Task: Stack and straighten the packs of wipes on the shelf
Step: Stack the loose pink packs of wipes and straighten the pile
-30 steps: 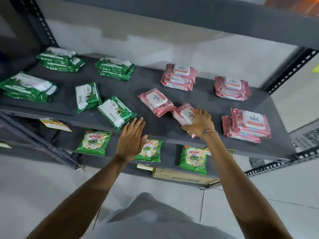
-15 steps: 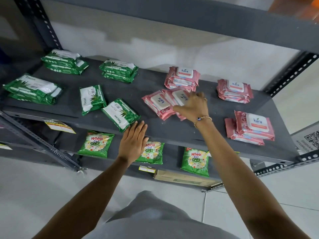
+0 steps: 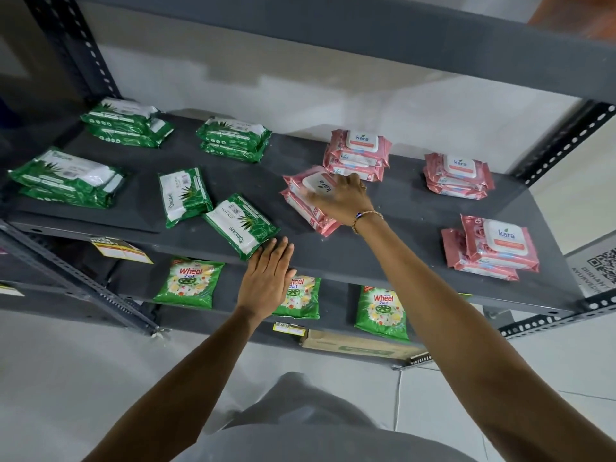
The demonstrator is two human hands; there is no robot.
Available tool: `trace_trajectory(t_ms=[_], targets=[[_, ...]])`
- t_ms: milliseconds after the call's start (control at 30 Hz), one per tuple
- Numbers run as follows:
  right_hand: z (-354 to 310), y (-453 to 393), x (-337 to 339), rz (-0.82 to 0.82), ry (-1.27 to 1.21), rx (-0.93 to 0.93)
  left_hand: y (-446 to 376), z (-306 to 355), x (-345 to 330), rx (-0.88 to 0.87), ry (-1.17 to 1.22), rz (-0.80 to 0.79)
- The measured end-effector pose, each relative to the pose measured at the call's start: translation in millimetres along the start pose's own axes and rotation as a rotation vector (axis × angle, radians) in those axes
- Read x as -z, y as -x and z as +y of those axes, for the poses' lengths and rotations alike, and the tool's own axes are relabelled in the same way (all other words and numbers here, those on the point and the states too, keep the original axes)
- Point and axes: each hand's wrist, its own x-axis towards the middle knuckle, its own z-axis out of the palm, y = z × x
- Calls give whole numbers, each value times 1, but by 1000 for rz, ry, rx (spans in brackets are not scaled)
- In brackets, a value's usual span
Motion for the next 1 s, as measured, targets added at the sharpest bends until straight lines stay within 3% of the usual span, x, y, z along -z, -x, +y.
trace_trajectory(t_ms=[200, 333, 400, 467, 567, 667, 733, 833, 900, 1000], targets=[[29, -12, 15, -120, -582, -127, -7, 51, 28, 67, 392, 63], [37, -3, 13, -197, -658, -208, -56, 83, 60, 511, 1008, 62], [39, 1, 11, -189, -648, -197, -86, 79, 76, 700, 1180, 68], [39, 7, 7, -181, -709, -208, -106, 71, 85, 746, 1128, 10], [37, 15, -11, -165, -1009, -337, -125, 51, 90, 734, 963, -145], [46, 13, -34, -171, -1168, -403, -138, 28, 91, 612, 1131, -299], [46, 17, -28, -109, -1101, -482, -137, 24, 88, 615, 1211, -311], [60, 2, -1, 192, -711, -490, -131, 37, 76, 777, 1179, -56], [61, -12, 18, 153, -636, -348, -124, 53, 70, 962, 1111, -30], [54, -17, 34, -4, -522, -180, -118, 71, 67, 1101, 1151, -200]])
